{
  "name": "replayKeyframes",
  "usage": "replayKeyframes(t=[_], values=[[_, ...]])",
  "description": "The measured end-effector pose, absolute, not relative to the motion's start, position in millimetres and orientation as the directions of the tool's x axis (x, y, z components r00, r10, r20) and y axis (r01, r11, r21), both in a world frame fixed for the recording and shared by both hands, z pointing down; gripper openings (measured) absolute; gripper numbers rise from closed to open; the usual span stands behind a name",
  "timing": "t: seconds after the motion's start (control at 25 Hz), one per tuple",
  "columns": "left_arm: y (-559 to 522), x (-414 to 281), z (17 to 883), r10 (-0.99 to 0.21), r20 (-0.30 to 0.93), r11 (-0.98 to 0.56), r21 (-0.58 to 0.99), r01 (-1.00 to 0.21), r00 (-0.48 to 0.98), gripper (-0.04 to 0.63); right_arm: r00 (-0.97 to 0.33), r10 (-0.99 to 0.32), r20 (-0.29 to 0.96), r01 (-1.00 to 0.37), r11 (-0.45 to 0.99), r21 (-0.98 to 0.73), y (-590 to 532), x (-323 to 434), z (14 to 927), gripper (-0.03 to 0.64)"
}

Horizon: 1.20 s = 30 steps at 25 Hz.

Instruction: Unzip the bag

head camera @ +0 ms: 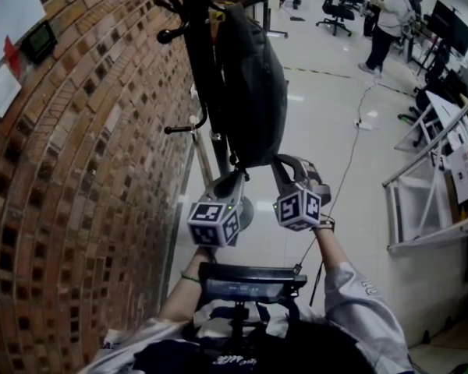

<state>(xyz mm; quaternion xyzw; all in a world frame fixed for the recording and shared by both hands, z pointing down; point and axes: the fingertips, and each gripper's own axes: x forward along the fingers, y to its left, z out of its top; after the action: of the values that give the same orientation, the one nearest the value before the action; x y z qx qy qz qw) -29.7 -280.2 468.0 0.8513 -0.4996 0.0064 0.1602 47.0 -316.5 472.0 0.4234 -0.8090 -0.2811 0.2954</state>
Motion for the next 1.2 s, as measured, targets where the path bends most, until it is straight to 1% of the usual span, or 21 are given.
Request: replayKeyframes(t=[0.12, 0.36, 0.72, 0.92, 1.08, 1.2], values=[[-278.9, -33.6, 468.8, -0.852, 0.180, -0.438, 0.267, -0.858, 0.491, 0.008, -0.477, -0.857, 0.194, -0.638, 0.489, 0.595, -308.8, 47.8, 463.2, 0.015], [-280.2, -40.4, 472.6, -0.862, 0.172, -0.423, 0.275, -0.863, 0.477, 0.008, -0.456, -0.879, 0.139, -0.794, 0.472, 0.383, -293.6, 45.3, 446.4, 0.015], [-275.2, -43.0, 469.0, -0.866, 0.191, -0.403, 0.281, -0.871, 0.463, 0.008, -0.506, -0.859, 0.081, -0.809, 0.505, 0.300, -270.3, 41.4, 439.8, 0.014], [-273.4, -40.6, 469.8, -0.865, 0.193, -0.400, 0.289, -0.870, 0.462, 0.008, -0.496, -0.864, 0.085, -0.851, 0.504, 0.149, -262.6, 42.6, 432.7, 0.012], [-274.3, -38.0, 472.4, -0.864, 0.181, -0.410, 0.285, -0.866, 0.469, 0.008, -0.503, -0.861, 0.078, -0.844, 0.509, 0.172, -264.9, 46.1, 440.6, 0.012], [-274.4, -37.2, 475.1, -0.863, 0.178, -0.414, 0.283, -0.865, 0.472, 0.008, -0.488, -0.869, 0.085, -0.856, 0.495, 0.151, -262.4, 43.5, 438.0, 0.012]])
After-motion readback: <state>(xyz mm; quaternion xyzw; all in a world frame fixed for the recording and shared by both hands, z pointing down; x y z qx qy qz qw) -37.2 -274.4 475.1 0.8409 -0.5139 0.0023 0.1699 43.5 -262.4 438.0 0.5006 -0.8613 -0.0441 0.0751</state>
